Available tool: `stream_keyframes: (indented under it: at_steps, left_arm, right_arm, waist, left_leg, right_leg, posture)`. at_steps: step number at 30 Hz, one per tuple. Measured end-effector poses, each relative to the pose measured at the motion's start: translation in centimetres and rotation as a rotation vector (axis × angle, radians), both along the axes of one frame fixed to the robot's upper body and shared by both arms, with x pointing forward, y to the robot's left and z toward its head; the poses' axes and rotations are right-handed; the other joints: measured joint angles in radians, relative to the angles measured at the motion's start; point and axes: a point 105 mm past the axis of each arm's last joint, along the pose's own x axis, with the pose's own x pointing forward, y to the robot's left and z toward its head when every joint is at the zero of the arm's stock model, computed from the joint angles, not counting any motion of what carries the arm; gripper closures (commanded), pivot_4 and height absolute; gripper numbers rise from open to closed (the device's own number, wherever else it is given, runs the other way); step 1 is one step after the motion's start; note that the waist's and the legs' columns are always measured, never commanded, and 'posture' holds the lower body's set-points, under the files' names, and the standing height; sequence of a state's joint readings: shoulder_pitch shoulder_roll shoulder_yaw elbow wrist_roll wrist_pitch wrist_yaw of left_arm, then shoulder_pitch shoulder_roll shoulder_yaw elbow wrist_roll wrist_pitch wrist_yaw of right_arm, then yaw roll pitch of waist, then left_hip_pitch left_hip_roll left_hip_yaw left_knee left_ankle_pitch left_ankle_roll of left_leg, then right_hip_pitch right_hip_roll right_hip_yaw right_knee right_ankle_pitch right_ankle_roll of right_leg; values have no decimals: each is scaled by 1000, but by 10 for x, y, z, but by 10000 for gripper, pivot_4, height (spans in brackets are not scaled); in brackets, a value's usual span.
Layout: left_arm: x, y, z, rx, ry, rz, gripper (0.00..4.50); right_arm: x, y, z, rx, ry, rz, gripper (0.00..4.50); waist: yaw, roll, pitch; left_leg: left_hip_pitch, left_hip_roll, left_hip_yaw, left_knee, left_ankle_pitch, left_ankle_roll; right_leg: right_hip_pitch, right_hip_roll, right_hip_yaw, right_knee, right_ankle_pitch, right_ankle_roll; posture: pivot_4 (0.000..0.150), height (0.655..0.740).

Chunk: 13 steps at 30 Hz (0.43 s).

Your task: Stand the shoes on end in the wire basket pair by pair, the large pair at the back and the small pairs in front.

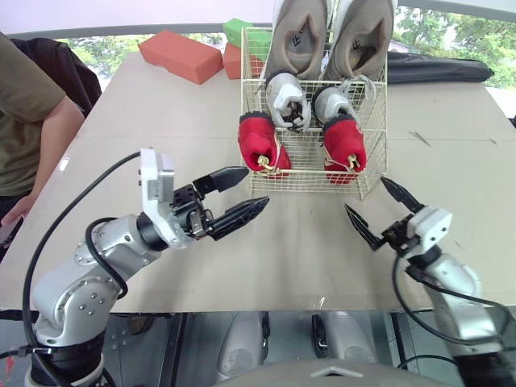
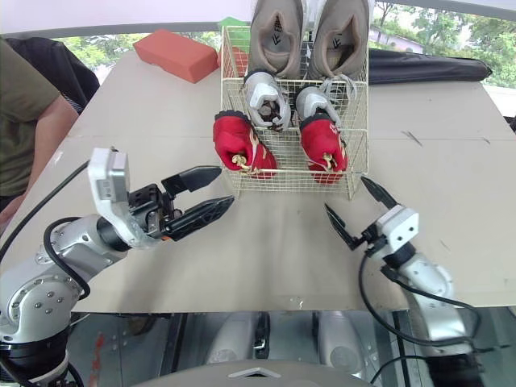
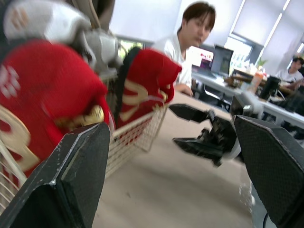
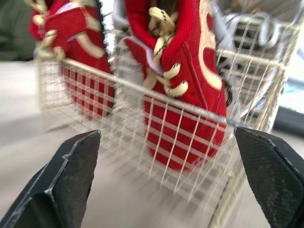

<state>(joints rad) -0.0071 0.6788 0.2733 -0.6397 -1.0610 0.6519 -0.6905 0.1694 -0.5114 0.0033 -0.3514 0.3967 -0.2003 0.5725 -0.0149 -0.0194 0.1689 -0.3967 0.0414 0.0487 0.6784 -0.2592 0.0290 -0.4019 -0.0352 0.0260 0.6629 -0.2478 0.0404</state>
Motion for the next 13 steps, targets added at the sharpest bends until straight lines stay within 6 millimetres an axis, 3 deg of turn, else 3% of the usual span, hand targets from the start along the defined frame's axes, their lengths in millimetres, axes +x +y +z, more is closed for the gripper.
stream_keyframes:
  at_steps: [4,7,13]
  left_arm:
    - [-9,14,-17,46,62,58,0]
    - [-23,36,-39,137,132,112,0]
    - [-37,57,-53,240,151,129,0]
  right_arm:
    - [-22,-5,5,-88,105,134,233]
    - [-35,-31,5,-173,208,160,233]
    - [-52,-69,3,-271,316,144,233]
  waist:
    - [4,0,0]
    - [5,-1,0]
    - [15,-2,0]
  left_leg:
    - [1,0,0,-5,0,0]
    - [0,0,0,-7,0,0]
    - [0,-1,1,-7,0,0]
  right_leg:
    - [-1,0,0,-2,0,0]
    - [-1,0,0,-4,-1,0]
    - [-1,-1,0,-5,-3,3]
  posture:
    - [1500,7400]
    - [1500,7400]
    - [1500,7400]
